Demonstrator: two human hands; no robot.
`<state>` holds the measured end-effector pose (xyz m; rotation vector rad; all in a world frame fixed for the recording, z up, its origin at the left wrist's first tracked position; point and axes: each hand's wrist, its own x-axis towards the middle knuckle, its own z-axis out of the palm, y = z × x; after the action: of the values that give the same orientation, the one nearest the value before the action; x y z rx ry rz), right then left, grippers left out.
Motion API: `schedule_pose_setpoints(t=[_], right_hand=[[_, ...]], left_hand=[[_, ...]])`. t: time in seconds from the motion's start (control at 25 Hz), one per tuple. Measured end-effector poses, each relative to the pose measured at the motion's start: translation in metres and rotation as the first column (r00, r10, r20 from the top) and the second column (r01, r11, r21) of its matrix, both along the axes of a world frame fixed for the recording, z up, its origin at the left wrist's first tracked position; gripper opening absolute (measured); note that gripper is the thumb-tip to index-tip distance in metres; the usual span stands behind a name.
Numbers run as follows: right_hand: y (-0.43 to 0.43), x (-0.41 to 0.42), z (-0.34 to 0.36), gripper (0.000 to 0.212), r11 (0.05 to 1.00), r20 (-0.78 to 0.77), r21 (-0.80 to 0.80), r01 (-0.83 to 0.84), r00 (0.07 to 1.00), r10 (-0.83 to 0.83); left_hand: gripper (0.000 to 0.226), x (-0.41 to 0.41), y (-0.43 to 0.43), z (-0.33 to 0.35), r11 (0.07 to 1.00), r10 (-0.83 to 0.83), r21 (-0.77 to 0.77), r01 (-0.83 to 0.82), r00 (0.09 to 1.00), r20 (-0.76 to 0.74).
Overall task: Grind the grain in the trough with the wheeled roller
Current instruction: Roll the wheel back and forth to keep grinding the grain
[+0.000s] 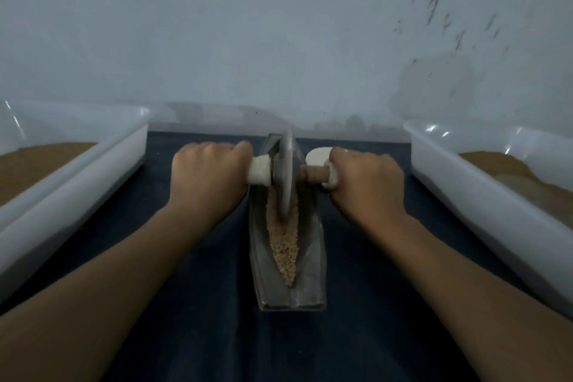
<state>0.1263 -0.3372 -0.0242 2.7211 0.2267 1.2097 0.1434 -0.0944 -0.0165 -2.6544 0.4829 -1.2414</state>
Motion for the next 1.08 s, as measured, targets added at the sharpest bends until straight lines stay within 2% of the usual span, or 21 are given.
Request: schedule_pose_setpoints(t=[0.12, 0.2, 0.28, 0.36, 0.48, 0.56, 0.68, 0.84, 1.0, 1.08], right_hand=[[0.007, -0.035, 0.019, 0.038, 0.996, -0.061, -0.089, -0.009, 0.998, 0.003], [0.008, -0.059, 0.034, 0.035, 0.986, -0.126, -0.164, -0.012, 0.992, -0.009], [0.005, -0.078, 0.045, 0.029, 0.987, -0.141, -0.156, -0.038, 0.990, 0.016], [0.002, -0.089, 0.050, 0.028, 0.991, -0.172, -0.126, -0.044, 0.985, 0.022], [0.001, -0.079, 0.041, 0.026, 0.994, -0.208, -0.106, -0.011, 0.978, -0.011], [0.004, -0.056, 0.035, 0.029, 0.991, -0.157, -0.128, 0.037, 0.986, -0.057], [0.010, -0.010, 0.029, 0.035, 0.995, -0.098, -0.096, 0.017, 0.995, -0.026], [0.002, 0.031, 0.015, 0.015, 0.999, 0.041, -0.020, 0.041, 0.998, -0.041], [-0.001, 0.016, 0.007, 0.025, 1.000, 0.036, -0.028, 0.003, 0.999, -0.002], [0.003, -0.009, 0.014, 0.030, 0.998, -0.024, -0.053, -0.021, 1.000, 0.020]], left_hand=[[0.036, -0.030, 0.012, 0.003, 1.000, -0.009, 0.007, 0.010, 0.992, -0.127], [0.030, -0.049, 0.027, 0.007, 0.999, -0.028, -0.040, 0.017, 0.953, -0.301], [0.019, -0.065, 0.041, 0.019, 0.998, -0.053, -0.055, 0.030, 0.878, -0.475], [0.014, -0.070, 0.048, 0.027, 0.998, -0.065, -0.044, 0.049, 0.847, -0.527], [0.018, -0.059, 0.040, 0.020, 1.000, -0.031, -0.009, 0.029, 0.906, -0.421], [0.024, -0.040, 0.027, 0.005, 1.000, 0.017, -0.008, -0.020, 0.968, -0.250], [0.028, 0.000, 0.018, -0.007, 0.998, 0.034, -0.050, -0.040, 0.993, -0.116], [0.032, 0.033, 0.009, -0.004, 0.999, 0.034, -0.034, -0.035, 0.999, -0.041], [0.039, 0.018, 0.007, -0.002, 1.000, -0.003, -0.006, 0.003, 1.000, 0.007], [0.036, -0.004, 0.010, -0.002, 1.000, -0.002, -0.004, 0.002, 0.999, -0.043]])
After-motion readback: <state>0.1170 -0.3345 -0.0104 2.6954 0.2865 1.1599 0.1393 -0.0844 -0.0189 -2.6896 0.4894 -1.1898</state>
